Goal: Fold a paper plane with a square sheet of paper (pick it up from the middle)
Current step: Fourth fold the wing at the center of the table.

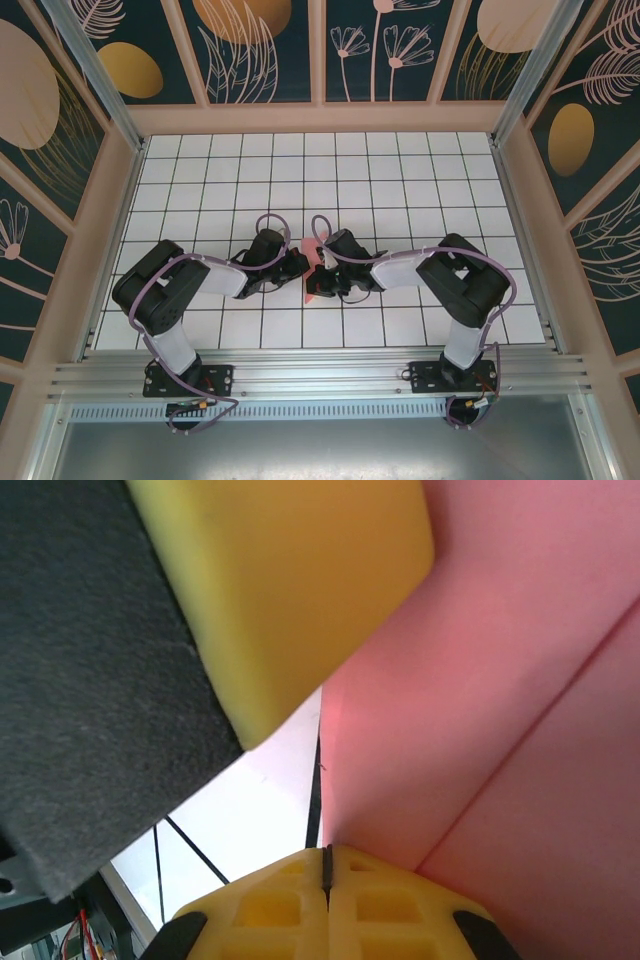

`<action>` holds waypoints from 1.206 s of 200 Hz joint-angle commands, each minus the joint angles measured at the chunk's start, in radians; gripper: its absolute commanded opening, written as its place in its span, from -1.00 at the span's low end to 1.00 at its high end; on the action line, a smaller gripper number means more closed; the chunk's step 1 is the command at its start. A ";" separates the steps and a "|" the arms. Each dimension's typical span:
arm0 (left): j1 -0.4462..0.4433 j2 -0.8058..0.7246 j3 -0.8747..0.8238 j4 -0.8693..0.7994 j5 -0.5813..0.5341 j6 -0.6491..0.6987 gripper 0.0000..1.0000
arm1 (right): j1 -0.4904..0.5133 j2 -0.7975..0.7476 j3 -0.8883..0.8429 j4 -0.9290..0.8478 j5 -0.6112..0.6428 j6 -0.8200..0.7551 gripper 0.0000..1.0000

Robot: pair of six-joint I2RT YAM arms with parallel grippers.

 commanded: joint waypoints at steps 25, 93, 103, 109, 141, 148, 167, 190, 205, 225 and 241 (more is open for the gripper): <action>-0.002 0.030 -0.027 -0.132 0.016 0.020 -0.95 | 0.015 -0.032 0.010 -0.089 0.050 -0.022 -0.95; -0.003 0.033 -0.020 -0.133 0.019 0.019 -0.95 | 0.029 -0.092 -0.004 -0.047 0.019 -0.002 -0.94; -0.003 0.033 -0.019 -0.132 0.019 0.019 -0.95 | 0.034 -0.079 -0.006 -0.034 0.011 0.005 -0.94; -0.003 0.033 -0.019 -0.133 0.019 0.019 -0.95 | 0.038 -0.069 -0.004 -0.031 0.011 0.005 -0.94; -0.002 0.035 -0.017 -0.135 0.021 0.019 -0.95 | 0.048 -0.006 -0.001 -0.001 0.015 0.015 -0.94; -0.002 0.035 -0.018 -0.134 0.020 0.019 -0.95 | 0.048 0.011 -0.001 -0.004 0.025 0.015 -0.94; -0.002 0.035 -0.018 -0.136 0.019 0.018 -0.95 | 0.050 0.041 -0.005 -0.001 0.030 0.015 -0.94; -0.002 0.032 -0.020 -0.138 0.018 0.019 -0.95 | 0.049 0.033 -0.003 0.001 0.022 0.012 -0.95; -0.003 0.035 -0.020 -0.137 0.018 0.018 -0.95 | 0.049 0.005 0.008 -0.015 0.020 0.005 -0.95; -0.002 0.031 -0.018 -0.140 0.016 0.019 -0.95 | 0.049 -0.051 0.013 -0.048 0.031 -0.003 -0.94; -0.002 0.035 -0.014 -0.144 0.016 0.022 -0.95 | 0.050 -0.080 0.009 -0.049 0.026 -0.004 -0.94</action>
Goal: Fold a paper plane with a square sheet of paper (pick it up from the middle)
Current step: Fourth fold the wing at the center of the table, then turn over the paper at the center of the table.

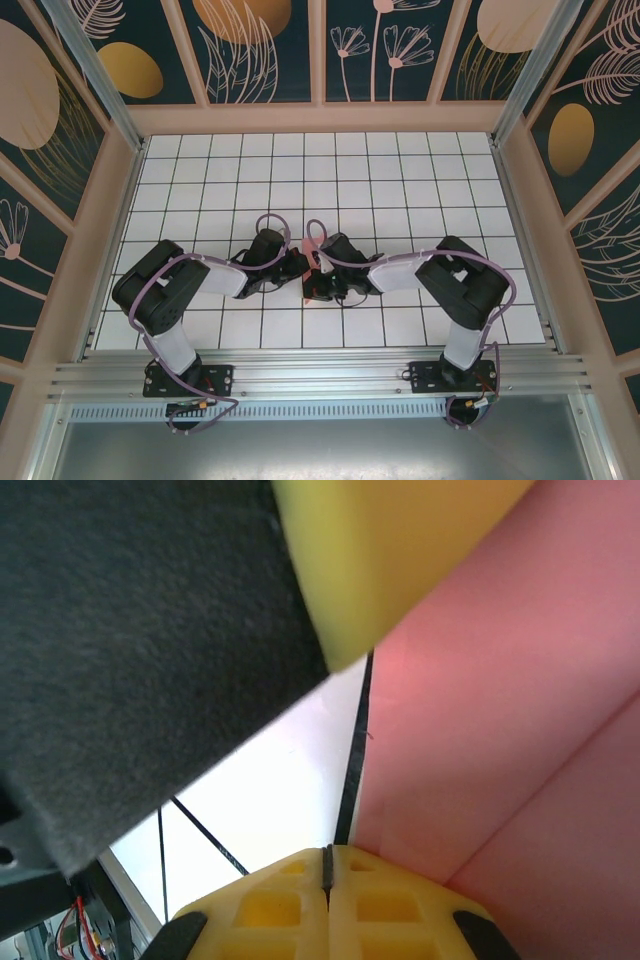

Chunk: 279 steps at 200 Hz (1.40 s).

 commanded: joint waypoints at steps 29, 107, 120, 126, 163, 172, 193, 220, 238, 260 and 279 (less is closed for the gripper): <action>-0.003 0.038 -0.012 -0.141 0.017 0.024 -0.95 | 0.020 -0.051 -0.004 -0.022 -0.007 -0.007 -0.94; -0.003 0.031 -0.010 -0.148 0.017 0.025 -0.95 | 0.036 0.051 -0.002 0.025 0.004 0.005 -0.94; -0.003 0.032 -0.009 -0.149 0.018 0.027 -0.95 | 0.029 0.022 0.003 0.002 0.011 -0.003 -0.93; -0.003 0.031 -0.007 -0.149 0.019 0.028 -0.95 | 0.029 0.003 0.003 -0.006 0.014 -0.009 -0.91; -0.003 0.017 -0.004 -0.149 0.024 0.035 -0.95 | -0.030 -0.172 -0.013 -0.094 0.112 -0.045 -0.70; -0.003 0.011 -0.004 -0.151 0.024 0.038 -0.94 | -0.065 -0.211 -0.037 -0.105 0.135 -0.049 -0.61; -0.003 0.003 -0.005 -0.151 0.029 0.041 -0.93 | -0.172 -0.254 -0.090 -0.092 0.122 -0.050 -0.43; -0.003 0.008 -0.006 -0.137 0.058 0.043 -0.93 | -0.253 -0.232 -0.091 -0.104 0.104 -0.066 -0.31; -0.003 0.009 -0.005 -0.136 0.068 0.048 -0.92 | -0.269 -0.197 -0.077 -0.106 0.102 -0.063 -0.26; -0.003 0.009 -0.009 -0.134 0.070 0.044 -0.92 | -0.272 -0.152 -0.062 -0.103 0.111 -0.059 -0.24; -0.004 0.009 -0.012 -0.126 0.080 0.042 -0.92 | -0.271 -0.128 -0.057 -0.090 0.107 -0.053 -0.23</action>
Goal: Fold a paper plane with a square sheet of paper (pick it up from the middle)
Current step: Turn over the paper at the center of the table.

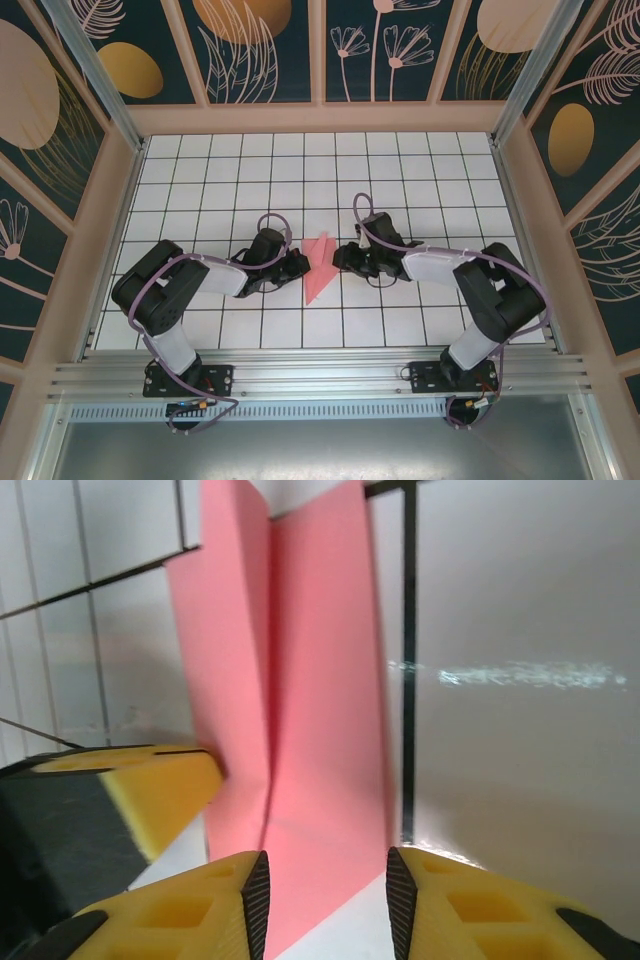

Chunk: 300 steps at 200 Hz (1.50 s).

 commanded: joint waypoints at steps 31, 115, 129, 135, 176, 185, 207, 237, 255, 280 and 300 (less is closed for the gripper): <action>-0.004 0.015 -0.022 -0.094 0.072 0.016 -0.91 | -0.001 0.058 0.018 0.015 -0.019 -0.002 -0.23; -0.005 0.034 -0.028 -0.030 0.138 -0.013 -0.90 | 0.007 0.066 0.020 0.058 -0.087 0.023 -0.25; -0.005 0.037 -0.032 -0.016 0.149 -0.021 -0.90 | 0.007 0.061 0.007 0.081 -0.096 0.037 -0.25; -0.005 0.037 -0.034 -0.010 0.150 -0.024 -0.90 | 0.007 0.059 0.003 0.087 -0.099 0.040 -0.26; -0.004 0.028 -0.053 0.007 0.150 -0.041 -0.89 | -0.003 0.030 -0.029 0.103 -0.087 0.039 -0.25; -0.004 0.027 -0.054 0.011 0.151 -0.043 -0.88 | -0.006 0.024 -0.042 0.127 -0.102 0.034 -0.24; -0.004 0.036 -0.063 0.045 0.175 -0.060 -0.88 | -0.008 0.042 -0.035 0.168 -0.166 0.021 -0.23; -0.005 0.043 -0.076 0.086 0.196 -0.083 -0.88 | -0.005 0.081 -0.025 0.248 -0.219 0.032 -0.22; -0.004 0.034 -0.084 0.088 0.189 -0.088 -0.88 | -0.006 0.089 -0.007 0.251 -0.220 0.025 -0.23; -0.005 0.024 -0.095 0.091 0.177 -0.094 -0.88 | -0.009 0.095 0.016 0.214 -0.191 -0.004 -0.22; -0.004 0.022 -0.101 0.103 0.176 -0.102 -0.88 | -0.009 0.124 0.030 0.228 -0.223 -0.001 -0.22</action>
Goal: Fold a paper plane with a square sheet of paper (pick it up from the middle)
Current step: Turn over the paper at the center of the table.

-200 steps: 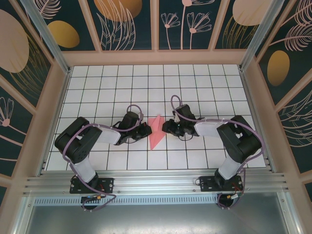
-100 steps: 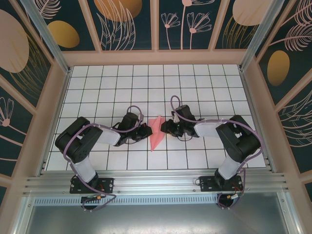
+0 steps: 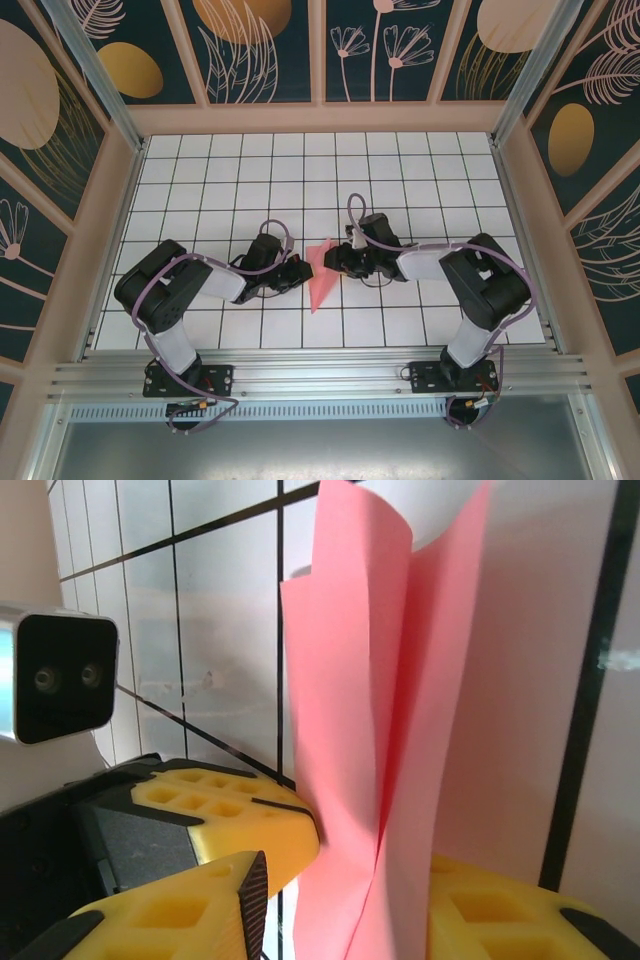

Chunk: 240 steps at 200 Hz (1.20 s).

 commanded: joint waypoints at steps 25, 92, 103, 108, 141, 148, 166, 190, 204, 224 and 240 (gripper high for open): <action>-0.006 -0.003 -0.039 -0.023 0.031 -0.030 -0.88 | -0.002 0.072 0.039 0.065 -0.053 -0.023 -0.26; -0.006 -0.042 -0.059 -0.025 0.007 -0.045 -0.86 | -0.003 0.108 0.058 0.094 -0.084 -0.072 -0.54; -0.007 -0.041 -0.060 -0.019 0.009 -0.048 -0.86 | -0.003 0.114 0.066 0.098 -0.096 -0.082 -0.55; -0.006 -0.041 -0.061 -0.019 0.008 -0.048 -0.86 | -0.003 0.117 0.070 0.095 -0.098 -0.088 -0.57; -0.007 -0.074 -0.065 -0.011 0.009 -0.052 -0.86 | -0.002 0.132 0.088 0.088 -0.101 -0.109 -0.73; -0.006 -0.078 -0.068 -0.011 0.006 -0.055 -0.85 | -0.004 0.132 0.090 0.085 -0.100 -0.110 -0.74; -0.006 -0.104 -0.078 -0.010 -0.010 -0.058 -0.82 | -0.004 0.125 0.092 0.073 -0.094 -0.122 -0.81; -0.006 -0.160 -0.089 -0.016 -0.042 -0.065 -0.66 | -0.003 0.084 0.109 -0.002 -0.056 -0.154 -0.90; -0.006 -0.209 -0.096 -0.036 -0.085 -0.065 -0.60 | -0.003 0.032 0.137 -0.105 0.000 -0.199 -0.91; -0.005 -0.298 -0.099 -0.109 -0.175 -0.049 -0.46 | -0.003 -0.044 0.206 -0.324 0.144 -0.284 -0.91; -0.007 -0.375 -0.093 -0.201 -0.268 -0.020 -0.40 | -0.003 -0.106 0.281 -0.536 0.300 -0.354 -0.91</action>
